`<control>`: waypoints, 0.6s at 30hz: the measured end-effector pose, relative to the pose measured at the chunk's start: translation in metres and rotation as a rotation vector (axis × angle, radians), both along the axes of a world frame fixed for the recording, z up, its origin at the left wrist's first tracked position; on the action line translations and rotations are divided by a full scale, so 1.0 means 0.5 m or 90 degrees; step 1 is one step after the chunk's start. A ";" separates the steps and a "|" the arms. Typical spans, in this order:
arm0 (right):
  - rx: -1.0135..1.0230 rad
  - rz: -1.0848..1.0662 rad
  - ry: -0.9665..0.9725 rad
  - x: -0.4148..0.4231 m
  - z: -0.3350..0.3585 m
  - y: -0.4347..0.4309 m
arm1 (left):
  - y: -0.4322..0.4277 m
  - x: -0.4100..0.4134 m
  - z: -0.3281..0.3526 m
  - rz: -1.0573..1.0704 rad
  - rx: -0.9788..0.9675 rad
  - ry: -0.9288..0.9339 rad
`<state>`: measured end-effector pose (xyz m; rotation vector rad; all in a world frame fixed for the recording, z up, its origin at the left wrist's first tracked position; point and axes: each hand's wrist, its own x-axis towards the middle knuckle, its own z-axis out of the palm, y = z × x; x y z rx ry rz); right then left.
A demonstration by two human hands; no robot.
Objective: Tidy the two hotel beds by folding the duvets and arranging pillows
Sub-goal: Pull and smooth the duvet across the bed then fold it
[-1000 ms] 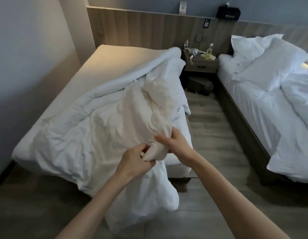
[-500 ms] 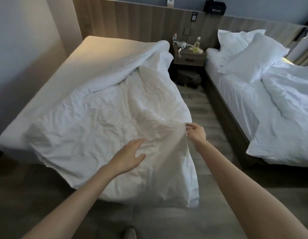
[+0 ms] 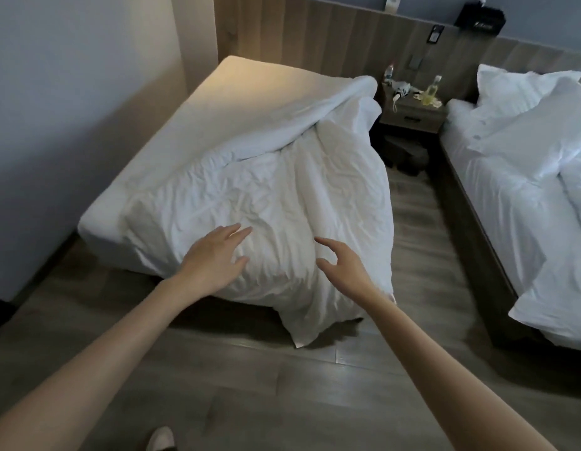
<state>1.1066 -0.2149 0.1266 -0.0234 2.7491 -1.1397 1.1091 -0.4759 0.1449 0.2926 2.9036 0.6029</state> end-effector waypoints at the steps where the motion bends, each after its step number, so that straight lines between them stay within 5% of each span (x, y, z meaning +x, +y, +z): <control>1: 0.011 0.014 0.016 -0.007 0.007 -0.034 | -0.039 -0.005 0.003 0.004 -0.007 0.009; 18: 0.088 0.121 0.166 -0.264 0.090 -0.853 | -0.820 -0.207 0.099 0.002 -0.148 0.131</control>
